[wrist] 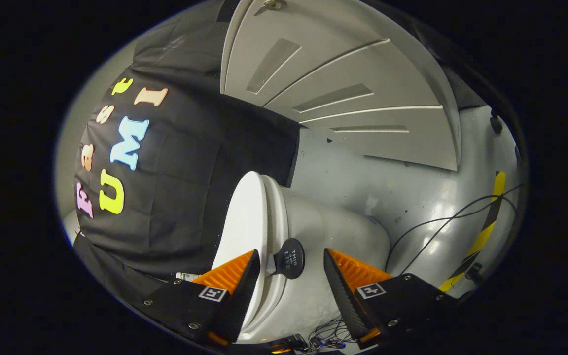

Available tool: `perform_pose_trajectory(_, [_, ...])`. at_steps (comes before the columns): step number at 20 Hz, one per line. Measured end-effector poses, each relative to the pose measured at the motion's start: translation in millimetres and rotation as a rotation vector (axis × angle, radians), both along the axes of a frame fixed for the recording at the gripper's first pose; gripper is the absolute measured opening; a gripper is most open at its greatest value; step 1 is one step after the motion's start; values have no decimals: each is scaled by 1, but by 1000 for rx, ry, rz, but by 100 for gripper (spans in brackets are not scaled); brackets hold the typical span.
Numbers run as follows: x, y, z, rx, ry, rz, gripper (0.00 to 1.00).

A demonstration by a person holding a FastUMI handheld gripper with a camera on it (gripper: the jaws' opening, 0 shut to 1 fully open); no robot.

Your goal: Open the toilet lid.

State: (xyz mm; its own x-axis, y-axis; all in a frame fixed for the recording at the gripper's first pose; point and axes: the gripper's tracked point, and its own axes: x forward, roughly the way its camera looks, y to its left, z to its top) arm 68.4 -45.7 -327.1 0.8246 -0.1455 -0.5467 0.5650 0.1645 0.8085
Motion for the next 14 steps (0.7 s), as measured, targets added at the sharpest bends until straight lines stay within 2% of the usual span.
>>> perform_pose_trajectory(2, [0, 0, -4, 7, 5, -1, 70])
perform_pose_trajectory(6, [6, -4, 2, 21, -34, -17, 38])
perform_pose_trajectory(10, [6, -5, 0, 42, -36, -33, 25])
perform_pose_trajectory(11, [6, -5, 0, 47, -44, -32, 19])
perform_pose_trajectory(14, [6, -6, 0, 40, -41, -14, 12])
